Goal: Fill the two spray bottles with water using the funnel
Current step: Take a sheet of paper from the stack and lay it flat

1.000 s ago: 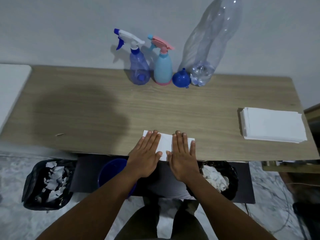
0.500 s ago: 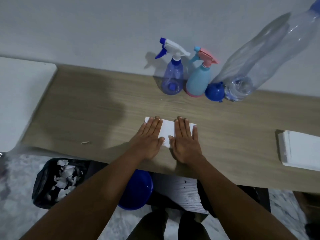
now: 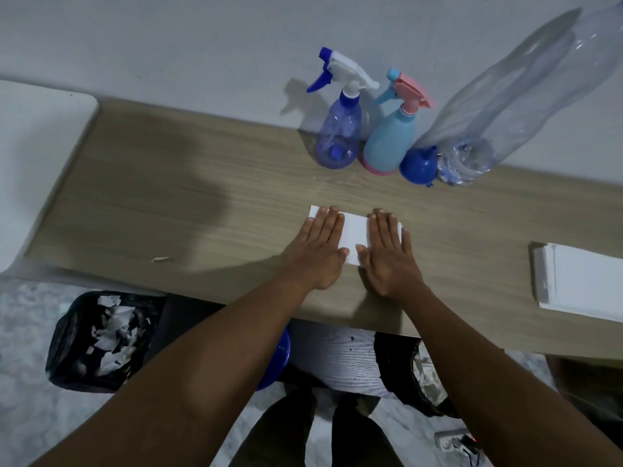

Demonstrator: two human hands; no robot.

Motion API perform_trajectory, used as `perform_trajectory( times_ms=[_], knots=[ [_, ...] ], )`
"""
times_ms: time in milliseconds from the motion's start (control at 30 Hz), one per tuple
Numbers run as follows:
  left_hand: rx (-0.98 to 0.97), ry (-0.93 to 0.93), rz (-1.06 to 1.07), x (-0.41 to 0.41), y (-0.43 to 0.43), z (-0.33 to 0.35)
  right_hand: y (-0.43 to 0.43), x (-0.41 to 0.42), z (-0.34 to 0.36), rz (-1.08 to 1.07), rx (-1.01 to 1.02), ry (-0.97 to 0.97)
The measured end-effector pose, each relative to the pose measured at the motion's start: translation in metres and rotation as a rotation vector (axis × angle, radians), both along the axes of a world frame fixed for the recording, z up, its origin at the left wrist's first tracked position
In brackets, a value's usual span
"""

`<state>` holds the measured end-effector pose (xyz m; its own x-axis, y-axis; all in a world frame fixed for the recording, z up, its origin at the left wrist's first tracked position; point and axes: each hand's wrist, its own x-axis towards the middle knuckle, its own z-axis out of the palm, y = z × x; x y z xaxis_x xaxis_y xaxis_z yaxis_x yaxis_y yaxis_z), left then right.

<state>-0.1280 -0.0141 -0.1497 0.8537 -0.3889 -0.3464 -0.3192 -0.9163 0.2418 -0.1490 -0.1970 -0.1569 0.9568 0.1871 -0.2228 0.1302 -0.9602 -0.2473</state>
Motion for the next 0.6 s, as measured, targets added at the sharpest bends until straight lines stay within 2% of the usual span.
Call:
perform_trajectory(
  times_ms=[200, 300, 367, 433, 500, 600],
  knots=[
    [-0.015, 0.011, -0.038, -0.03, -0.017, 0.007, -0.017, -0.033, 0.003, -0.025, 0.011, 0.043],
    [-0.197, -0.031, -0.02, -0.03, -0.007, 0.021, -0.025, -0.033, 0.011, -0.031, 0.166, 0.065],
    [-0.309, -0.177, 0.007, -0.024, 0.008, 0.024, -0.041, -0.035, 0.017, -0.035, 0.215, -0.026],
    [-0.311, -0.274, 0.004, -0.021, 0.021, 0.021, -0.056, -0.039, 0.019, 0.029, 0.171, -0.097],
    [-0.281, -0.27, -0.026, -0.023, 0.025, 0.017, -0.061, -0.048, 0.017, 0.076, 0.152, -0.097],
    [-0.275, -0.261, 0.01, -0.032, 0.022, 0.019, -0.06, -0.06, 0.014, 0.018, 0.192, -0.149]
  ],
)
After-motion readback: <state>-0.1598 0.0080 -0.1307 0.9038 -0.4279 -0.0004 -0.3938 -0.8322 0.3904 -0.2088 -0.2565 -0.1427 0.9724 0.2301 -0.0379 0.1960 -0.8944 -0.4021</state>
